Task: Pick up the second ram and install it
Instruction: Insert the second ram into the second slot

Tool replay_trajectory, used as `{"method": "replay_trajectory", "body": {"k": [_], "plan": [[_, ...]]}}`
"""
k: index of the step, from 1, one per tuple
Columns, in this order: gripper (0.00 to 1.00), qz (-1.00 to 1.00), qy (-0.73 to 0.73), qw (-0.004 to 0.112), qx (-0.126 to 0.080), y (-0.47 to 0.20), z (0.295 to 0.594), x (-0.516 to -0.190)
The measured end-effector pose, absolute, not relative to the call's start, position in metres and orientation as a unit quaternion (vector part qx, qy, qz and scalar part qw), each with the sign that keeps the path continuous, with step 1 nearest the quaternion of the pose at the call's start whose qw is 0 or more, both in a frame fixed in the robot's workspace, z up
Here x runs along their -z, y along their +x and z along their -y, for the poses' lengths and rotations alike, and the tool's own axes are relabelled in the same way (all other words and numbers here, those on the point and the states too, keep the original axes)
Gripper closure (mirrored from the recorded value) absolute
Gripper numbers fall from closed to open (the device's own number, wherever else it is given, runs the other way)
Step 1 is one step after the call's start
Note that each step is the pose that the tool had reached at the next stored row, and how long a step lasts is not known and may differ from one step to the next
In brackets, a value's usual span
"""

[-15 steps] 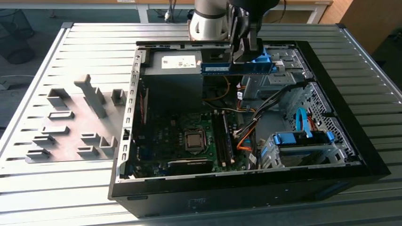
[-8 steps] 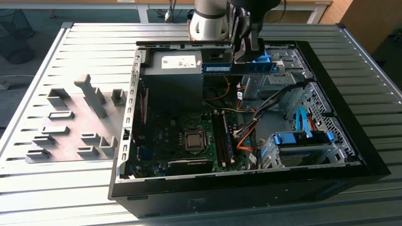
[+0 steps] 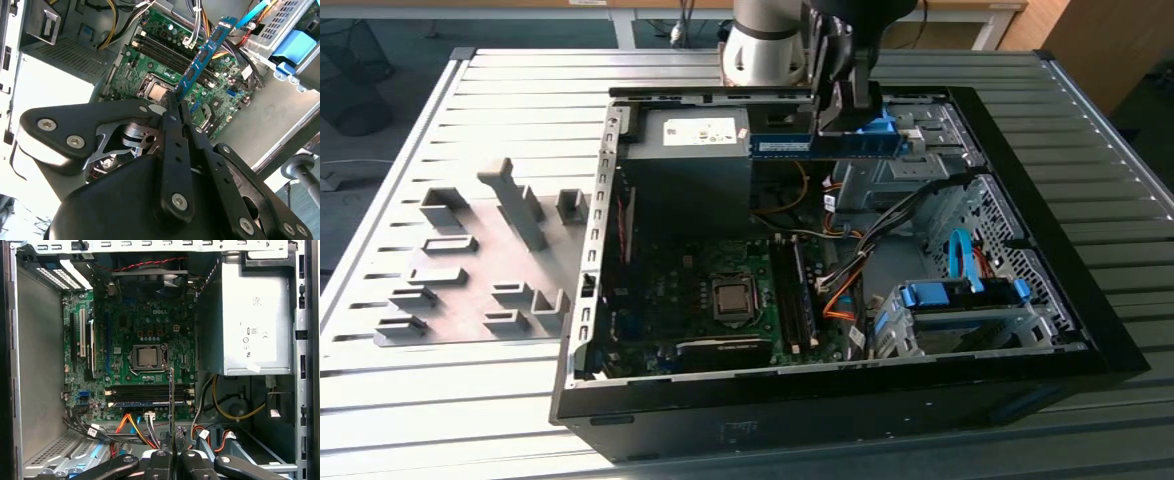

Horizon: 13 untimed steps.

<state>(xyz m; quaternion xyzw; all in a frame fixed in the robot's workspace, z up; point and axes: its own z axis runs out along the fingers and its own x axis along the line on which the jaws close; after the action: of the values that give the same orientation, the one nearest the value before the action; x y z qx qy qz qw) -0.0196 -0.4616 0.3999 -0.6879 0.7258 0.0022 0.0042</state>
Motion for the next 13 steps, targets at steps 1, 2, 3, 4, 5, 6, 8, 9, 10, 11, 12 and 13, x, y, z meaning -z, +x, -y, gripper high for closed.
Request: {"method": "replay_trajectory", "body": {"k": [1, 2, 3, 4, 5, 6, 8, 9, 10, 11, 12, 13], "plan": [[0.86, -0.731, -0.682, 0.004, -0.002, -0.0196, 0.4615, -0.3996], [0.86, -0.737, -0.676, 0.004, -0.002, -0.0196, 0.4615, -0.3995], [0.86, -0.743, -0.669, 0.004, -0.002, -0.0197, 0.4616, -0.3993], [0.86, -0.749, -0.662, 0.004, -0.002, -0.0196, 0.4615, -0.399], [0.86, -0.755, -0.656, 0.004, -0.001, -0.0197, 0.4615, -0.3988], [0.86, -0.761, -0.649, 0.004, -0.001, -0.0197, 0.4615, -0.3984], [0.86, -0.773, -0.634, 0.003, -0.001, -0.0197, 0.4615, -0.3977], [0.86, -0.778, -0.628, 0.003, -0.001, -0.0197, 0.4616, -0.3974], [0.86, -0.784, -0.62, 0.003, -0.001, -0.0197, 0.4616, -0.397], [0.86, -0.79, -0.613, 0.003, 0.0, -0.0197, 0.4616, -0.3967], [0.86, -0.795, -0.606, 0.003, 0.0, -0.0197, 0.4616, -0.3963], [0.86, -0.801, -0.599, 0.003, 0.0, -0.0197, 0.4616, -0.396]]}}
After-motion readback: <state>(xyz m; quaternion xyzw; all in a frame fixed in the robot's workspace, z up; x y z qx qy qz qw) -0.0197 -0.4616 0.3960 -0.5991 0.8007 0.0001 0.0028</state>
